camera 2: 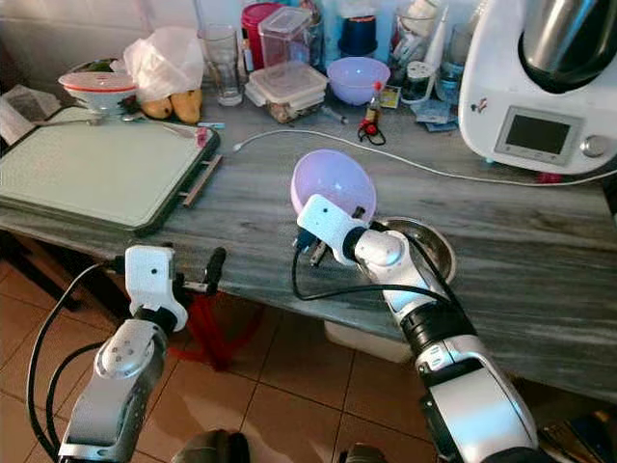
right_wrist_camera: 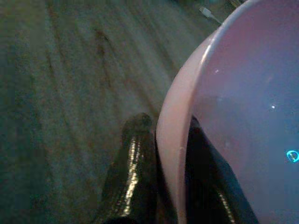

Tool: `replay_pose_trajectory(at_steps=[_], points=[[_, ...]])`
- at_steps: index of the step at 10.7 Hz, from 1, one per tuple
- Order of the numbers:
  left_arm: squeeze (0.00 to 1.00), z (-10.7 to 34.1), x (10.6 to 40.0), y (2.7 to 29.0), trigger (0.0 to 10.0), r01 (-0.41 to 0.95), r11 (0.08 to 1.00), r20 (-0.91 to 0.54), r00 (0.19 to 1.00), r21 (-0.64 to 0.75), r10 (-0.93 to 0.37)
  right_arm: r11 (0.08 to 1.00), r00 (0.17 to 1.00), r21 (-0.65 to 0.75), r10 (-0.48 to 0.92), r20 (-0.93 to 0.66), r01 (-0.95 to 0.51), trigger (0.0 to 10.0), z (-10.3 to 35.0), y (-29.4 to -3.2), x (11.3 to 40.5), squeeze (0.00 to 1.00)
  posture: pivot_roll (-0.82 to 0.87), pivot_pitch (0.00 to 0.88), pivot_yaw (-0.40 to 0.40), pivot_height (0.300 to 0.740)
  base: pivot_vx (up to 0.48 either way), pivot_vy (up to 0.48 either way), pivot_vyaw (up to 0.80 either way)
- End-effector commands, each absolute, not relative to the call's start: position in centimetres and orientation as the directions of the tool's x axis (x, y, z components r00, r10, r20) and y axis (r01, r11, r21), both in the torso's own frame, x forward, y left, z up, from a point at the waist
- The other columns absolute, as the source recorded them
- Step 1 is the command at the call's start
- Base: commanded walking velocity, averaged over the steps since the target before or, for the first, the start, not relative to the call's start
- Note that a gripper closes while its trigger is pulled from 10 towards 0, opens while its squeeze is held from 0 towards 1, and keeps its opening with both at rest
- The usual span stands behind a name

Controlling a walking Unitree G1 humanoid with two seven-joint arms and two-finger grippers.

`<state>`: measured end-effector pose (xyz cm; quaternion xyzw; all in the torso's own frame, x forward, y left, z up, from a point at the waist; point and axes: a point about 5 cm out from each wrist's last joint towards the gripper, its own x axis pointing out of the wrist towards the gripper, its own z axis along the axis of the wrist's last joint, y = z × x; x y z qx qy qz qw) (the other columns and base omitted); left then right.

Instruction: Setting the table

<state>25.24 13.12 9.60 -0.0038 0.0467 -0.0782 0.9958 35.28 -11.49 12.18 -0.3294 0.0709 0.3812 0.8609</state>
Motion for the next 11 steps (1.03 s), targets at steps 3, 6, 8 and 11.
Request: replay_pose_trajectory(at_steps=[3,6,8,11], points=[[0.00,9.6,25.3,13.0,10.0,0.189,0.981,-0.108,0.975,-0.029,-0.192,0.407,0.664,-0.546,0.607,-0.437,-0.732,10.0,13.1,-12.0,35.7,1.00,0.00,0.071,0.044,0.740,0.000,0.000,0.00],[0.00,9.2,25.3,13.0,10.0,0.207,0.977,-0.128,0.969,-0.041,-0.211,0.318,0.589,-0.510,0.580,-0.562,-0.800,10.0,13.5,-13.5,35.4,1.00,-0.01,0.053,0.039,0.740,0.000,0.000,0.00],[0.00,8.8,25.3,12.7,10.0,0.222,0.974,-0.140,0.964,-0.044,-0.226,0.264,0.563,-0.515,0.566,-0.602,-0.816,10.0,14.0,-14.1,35.0,1.00,-0.02,0.037,0.039,0.740,0.000,0.000,0.00],[0.00,8.7,25.8,12.4,10.0,0.231,0.972,-0.143,0.962,-0.045,-0.235,0.294,0.608,-0.555,0.573,-0.550,-0.779,10.0,17.1,-14.6,35.5,1.00,-0.04,0.021,0.041,0.740,0.000,0.000,0.00]])
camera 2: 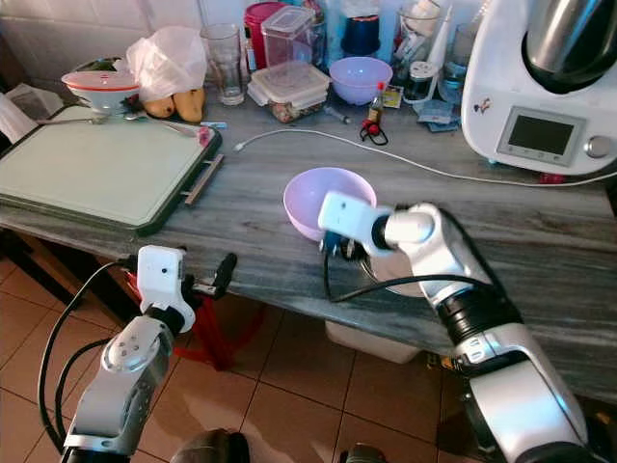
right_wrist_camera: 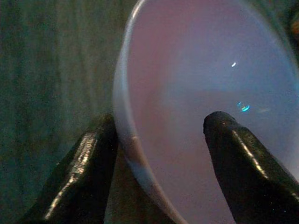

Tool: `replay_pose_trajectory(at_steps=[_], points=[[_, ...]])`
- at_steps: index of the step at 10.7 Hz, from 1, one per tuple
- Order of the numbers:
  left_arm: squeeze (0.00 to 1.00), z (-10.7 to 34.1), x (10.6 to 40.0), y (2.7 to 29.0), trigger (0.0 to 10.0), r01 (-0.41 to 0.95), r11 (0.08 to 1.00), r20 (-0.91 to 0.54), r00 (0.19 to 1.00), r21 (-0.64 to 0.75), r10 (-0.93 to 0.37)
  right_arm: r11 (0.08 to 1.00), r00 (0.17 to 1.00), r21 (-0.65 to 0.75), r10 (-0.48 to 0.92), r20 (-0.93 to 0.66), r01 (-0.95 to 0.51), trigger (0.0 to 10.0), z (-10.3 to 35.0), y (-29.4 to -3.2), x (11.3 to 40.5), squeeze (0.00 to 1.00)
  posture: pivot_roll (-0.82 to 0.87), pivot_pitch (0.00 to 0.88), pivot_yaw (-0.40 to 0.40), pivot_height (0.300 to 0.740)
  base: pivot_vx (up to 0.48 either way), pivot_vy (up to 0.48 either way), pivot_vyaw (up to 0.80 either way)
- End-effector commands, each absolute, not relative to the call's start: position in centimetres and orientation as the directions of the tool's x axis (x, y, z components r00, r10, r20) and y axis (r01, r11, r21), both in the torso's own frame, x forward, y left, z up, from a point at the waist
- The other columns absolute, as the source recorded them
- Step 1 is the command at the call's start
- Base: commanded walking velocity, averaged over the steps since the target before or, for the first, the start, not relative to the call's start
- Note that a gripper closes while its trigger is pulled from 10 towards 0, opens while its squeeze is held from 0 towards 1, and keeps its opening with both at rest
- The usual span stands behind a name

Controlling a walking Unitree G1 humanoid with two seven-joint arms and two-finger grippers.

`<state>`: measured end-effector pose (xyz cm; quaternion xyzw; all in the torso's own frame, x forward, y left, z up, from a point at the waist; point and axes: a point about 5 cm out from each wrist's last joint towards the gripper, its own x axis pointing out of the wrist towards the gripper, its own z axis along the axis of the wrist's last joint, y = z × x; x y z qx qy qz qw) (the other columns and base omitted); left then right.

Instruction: Setting the table

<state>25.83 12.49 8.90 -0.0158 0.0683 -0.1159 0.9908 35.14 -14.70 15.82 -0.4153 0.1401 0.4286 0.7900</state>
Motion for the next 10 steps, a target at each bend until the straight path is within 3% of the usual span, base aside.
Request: replay_pose_trajectory(at_steps=[1,3,6,7,8,9,10], points=[[0.00,8.7,25.9,12.4,10.0,0.226,0.973,-0.131,0.964,-0.042,-0.229,0.288,0.601,-0.551,0.578,-0.552,-0.783,10.0,17.3,-14.7,35.3,1.00,-0.04,0.017,0.041,0.740,0.000,0.000,0.00],[0.00,8.8,26.0,12.4,10.0,0.223,0.974,-0.122,0.966,-0.048,-0.227,0.307,0.598,-0.537,0.600,-0.531,-0.786,10.0,17.8,-14.5,34.7,1.00,-0.05,0.016,0.038,0.740,0.000,0.000,0.00],[0.00,8.8,25.8,12.7,10.0,0.207,0.977,-0.112,0.971,-0.054,-0.212,0.429,0.653,-0.519,0.647,-0.394,-0.739,10.0,18.4,-14.1,33.0,1.00,-0.05,0.023,0.035,0.740,0.000,0.000,0.00],[0.00,8.8,25.7,12.7,10.0,0.203,0.978,-0.111,0.972,-0.056,-0.208,0.487,0.702,-0.533,0.627,-0.338,-0.692,10.0,18.6,-14.2,32.6,0.54,-0.05,0.021,0.029,0.740,0.000,0.000,0.00],[0.00,8.8,25.6,12.9,10.0,0.191,0.980,-0.111,0.974,-0.058,-0.196,0.602,0.796,-0.550,0.565,-0.220,-0.579,10.0,19.4,-14.5,32.1,0.25,-0.04,0.028,0.026,0.740,0.000,0.000,0.00],[0.00,8.8,25.6,13.2,10.0,0.180,0.982,-0.111,0.976,-0.060,-0.186,0.749,0.894,-0.516,0.440,-0.080,-0.415,10.0,19.9,-15.5,31.4,0.00,-0.05,0.036,0.032,0.740,0.000,0.000,0.00],[0.00,8.7,25.5,13.1,10.0,0.185,0.981,-0.116,0.975,-0.062,-0.192,0.785,0.928,-0.525,0.373,-0.022,-0.328,10.0,19.6,-16.2,30.5,0.00,-0.06,0.041,0.037,0.740,0.000,0.000,0.00]])
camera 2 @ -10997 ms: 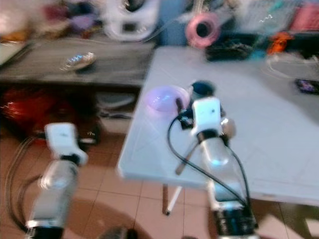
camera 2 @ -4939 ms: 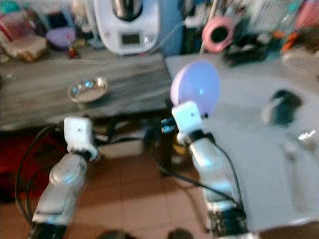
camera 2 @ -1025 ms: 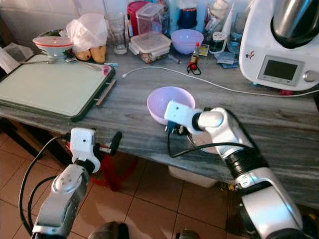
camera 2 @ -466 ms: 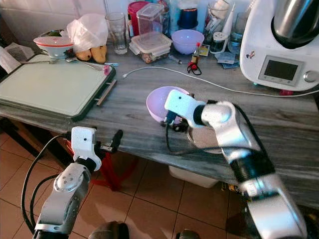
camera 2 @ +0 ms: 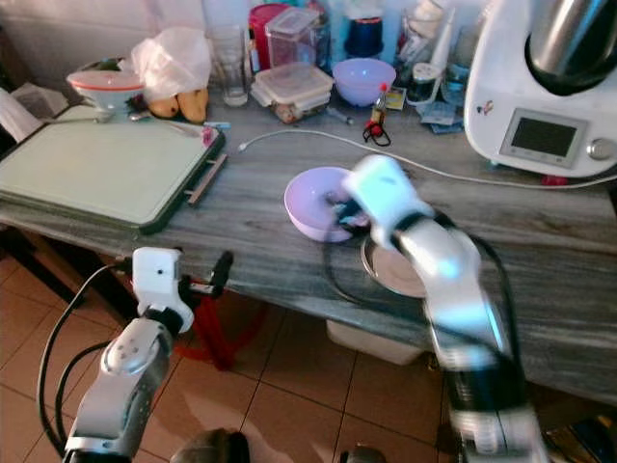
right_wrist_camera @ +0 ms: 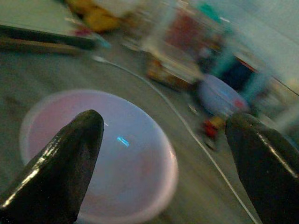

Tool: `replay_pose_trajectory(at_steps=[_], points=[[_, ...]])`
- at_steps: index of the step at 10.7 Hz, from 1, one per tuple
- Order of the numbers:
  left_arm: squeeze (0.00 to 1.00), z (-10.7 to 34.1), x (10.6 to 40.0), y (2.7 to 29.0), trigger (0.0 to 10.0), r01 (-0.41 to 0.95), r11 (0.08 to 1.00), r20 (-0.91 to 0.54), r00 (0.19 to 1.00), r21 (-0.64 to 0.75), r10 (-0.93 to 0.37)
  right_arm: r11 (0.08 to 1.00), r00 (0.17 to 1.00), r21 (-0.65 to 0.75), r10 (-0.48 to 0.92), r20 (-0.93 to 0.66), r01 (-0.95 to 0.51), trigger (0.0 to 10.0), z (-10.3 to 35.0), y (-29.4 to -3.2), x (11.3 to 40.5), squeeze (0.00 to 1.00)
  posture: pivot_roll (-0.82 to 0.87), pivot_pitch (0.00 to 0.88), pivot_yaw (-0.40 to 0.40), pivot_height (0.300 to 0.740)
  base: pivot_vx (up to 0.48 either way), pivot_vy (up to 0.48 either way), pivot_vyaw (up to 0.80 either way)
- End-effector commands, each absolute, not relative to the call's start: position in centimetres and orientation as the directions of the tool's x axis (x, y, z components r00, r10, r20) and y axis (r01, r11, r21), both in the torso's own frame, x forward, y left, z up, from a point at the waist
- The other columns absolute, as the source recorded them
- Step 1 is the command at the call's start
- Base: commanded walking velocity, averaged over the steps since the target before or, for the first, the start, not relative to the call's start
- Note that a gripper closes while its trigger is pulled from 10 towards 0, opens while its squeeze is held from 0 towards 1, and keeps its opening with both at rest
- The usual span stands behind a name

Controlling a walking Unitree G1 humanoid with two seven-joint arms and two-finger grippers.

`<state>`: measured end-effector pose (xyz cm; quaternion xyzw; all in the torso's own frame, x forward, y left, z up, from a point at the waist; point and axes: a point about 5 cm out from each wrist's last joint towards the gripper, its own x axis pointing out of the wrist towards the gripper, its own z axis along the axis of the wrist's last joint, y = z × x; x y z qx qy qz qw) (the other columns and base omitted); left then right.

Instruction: Setting the table

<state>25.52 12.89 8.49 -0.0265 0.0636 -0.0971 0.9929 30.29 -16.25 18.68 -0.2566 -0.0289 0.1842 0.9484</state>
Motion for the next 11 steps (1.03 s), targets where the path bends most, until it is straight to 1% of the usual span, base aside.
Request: replay_pose_trajectory(at_steps=[1,2,3,5,6,8,9,11], points=[[0.00,8.7,25.4,13.0,10.0,0.198,0.978,-0.118,0.972,-0.061,-0.204,0.823,0.948,-0.501,0.318,0.014,-0.268,10.0,19.3,-16.6,30.0,0.00,-0.06,0.045,0.042,0.740,0.000,0.000,0.00],[0.00,8.7,25.6,13.0,10.0,0.209,0.977,-0.116,0.970,-0.046,-0.213,0.831,0.990,-0.547,0.134,0.033,-0.095,10.0,18.6,-18.2,29.5,0.00,-0.06,0.042,0.039,0.740,0.000,0.000,0.00],[0.00,8.9,25.8,13.3,10.0,0.203,0.978,-0.112,0.972,-0.041,-0.206,0.869,1.000,-0.494,0.019,-0.018,-0.025,10.0,17.3,-19.2,28.9,0.00,-0.06,0.044,0.044,0.740,0.000,0.000,0.00],[0.00,9.0,25.7,13.5,10.0,0.193,0.980,-0.112,0.974,-0.036,-0.196,0.900,0.991,-0.437,-0.066,-0.113,0.010,10.0,14.8,-20.0,28.2,0.00,-0.05,0.051,0.050,0.740,0.000,0.000,0.00],[0.00,9.2,25.7,13.4,10.0,0.196,0.980,-0.104,0.974,-0.040,-0.199,0.910,0.985,-0.414,-0.096,-0.144,0.028,10.0,14.1,-20.3,28.2,0.00,-0.05,0.055,0.054,0.740,0.000,0.000,0.00],[0.00,9.3,25.8,13.3,10.0,0.197,0.979,-0.104,0.974,-0.048,-0.201,0.939,0.962,-0.344,-0.086,-0.260,-0.008,10.0,11.9,-20.0,28.3,0.00,-0.05,0.059,0.061,0.740,0.000,0.000,0.00],[0.00,9.5,25.8,13.2,10.0,0.197,0.979,-0.099,0.974,-0.052,-0.202,0.944,0.957,-0.329,-0.080,-0.279,-0.017,10.0,11.5,-20.0,28.3,0.00,-0.04,0.058,0.061,0.740,0.000,0.000,0.00],[0.00,9.6,25.9,13.2,10.0,0.193,0.980,-0.098,0.975,-0.054,-0.198,0.954,0.945,-0.283,-0.001,-0.328,-0.097,10.0,10.9,-19.0,28.5,0.00,-0.04,0.057,0.059,0.740,0.000,0.000,0.00]])
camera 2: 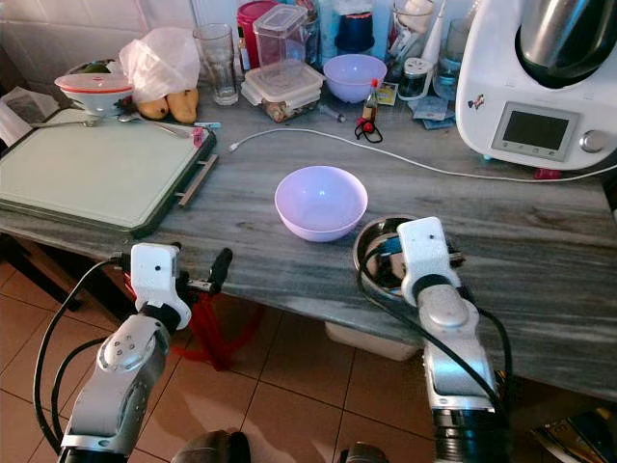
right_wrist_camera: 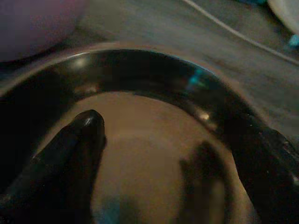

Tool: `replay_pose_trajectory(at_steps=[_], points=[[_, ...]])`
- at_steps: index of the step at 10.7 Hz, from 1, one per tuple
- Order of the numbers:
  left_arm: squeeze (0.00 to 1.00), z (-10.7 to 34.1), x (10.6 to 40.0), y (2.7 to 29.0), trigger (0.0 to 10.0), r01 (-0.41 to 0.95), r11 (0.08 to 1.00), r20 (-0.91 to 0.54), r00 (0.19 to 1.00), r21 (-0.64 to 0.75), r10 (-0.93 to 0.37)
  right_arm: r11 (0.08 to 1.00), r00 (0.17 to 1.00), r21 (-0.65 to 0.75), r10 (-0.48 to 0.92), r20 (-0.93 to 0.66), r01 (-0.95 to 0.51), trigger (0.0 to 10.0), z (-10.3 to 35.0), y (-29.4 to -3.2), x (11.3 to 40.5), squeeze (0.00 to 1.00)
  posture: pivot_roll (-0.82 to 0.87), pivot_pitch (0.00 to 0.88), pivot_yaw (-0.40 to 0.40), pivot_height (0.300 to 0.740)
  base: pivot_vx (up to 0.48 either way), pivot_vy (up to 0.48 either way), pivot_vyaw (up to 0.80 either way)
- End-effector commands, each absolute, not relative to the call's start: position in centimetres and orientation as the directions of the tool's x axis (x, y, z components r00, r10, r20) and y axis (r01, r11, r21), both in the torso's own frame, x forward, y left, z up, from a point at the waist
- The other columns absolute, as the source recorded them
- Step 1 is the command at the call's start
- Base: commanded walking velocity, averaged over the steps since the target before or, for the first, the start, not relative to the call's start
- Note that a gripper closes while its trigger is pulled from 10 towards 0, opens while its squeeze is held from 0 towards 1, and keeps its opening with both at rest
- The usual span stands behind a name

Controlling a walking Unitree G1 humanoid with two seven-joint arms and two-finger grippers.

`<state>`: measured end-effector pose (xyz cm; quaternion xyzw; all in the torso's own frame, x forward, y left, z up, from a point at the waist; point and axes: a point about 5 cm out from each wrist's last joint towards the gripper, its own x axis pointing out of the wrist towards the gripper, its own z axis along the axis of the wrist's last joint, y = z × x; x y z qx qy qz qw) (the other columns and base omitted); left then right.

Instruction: Setting the table

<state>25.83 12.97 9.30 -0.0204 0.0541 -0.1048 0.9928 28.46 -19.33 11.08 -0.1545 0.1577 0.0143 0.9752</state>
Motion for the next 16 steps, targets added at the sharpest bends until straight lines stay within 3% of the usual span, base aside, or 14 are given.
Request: replay_pose_trajectory(at_steps=[1,3,10,12,16], points=[[0.00,9.5,25.9,13.2,10.0,0.194,0.979,-0.100,0.975,-0.055,-0.199,0.955,0.944,-0.279,0.004,-0.329,-0.102,10.0,10.9,-18.8,28.6,0.00,-0.04,0.056,0.059,0.740,0.000,0.000,0.00],[0.00,9.5,25.9,13.1,10.0,0.195,0.979,-0.107,0.974,-0.061,-0.200,0.969,0.924,-0.199,0.064,-0.378,-0.149,10.0,10.5,-18.1,28.5,0.00,-0.05,0.057,0.057,0.740,0.000,0.000,0.00],[0.00,9.0,25.9,12.8,10.0,0.191,0.979,-0.127,0.972,-0.067,-0.198,0.968,0.936,-0.155,0.137,-0.324,-0.195,10.0,11.7,-17.0,28.6,0.00,-0.05,0.040,0.039,0.740,0.000,0.000,0.00],[0.00,9.3,25.9,12.7,10.0,0.192,0.979,-0.108,0.974,-0.066,-0.199,0.985,0.961,-0.110,0.099,-0.259,-0.131,10.0,11.9,-17.5,27.6,0.00,-0.04,0.036,0.037,0.740,0.000,0.000,0.00],[0.00,9.1,25.9,13.2,10.0,0.165,0.984,-0.119,0.978,-0.066,-0.172,0.998,0.998,-0.062,0.027,0.058,-0.024,10.0,14.8,-17.4,25.6,0.00,-0.03,0.018,0.039,0.740,-0.163,0.000,0.00]])
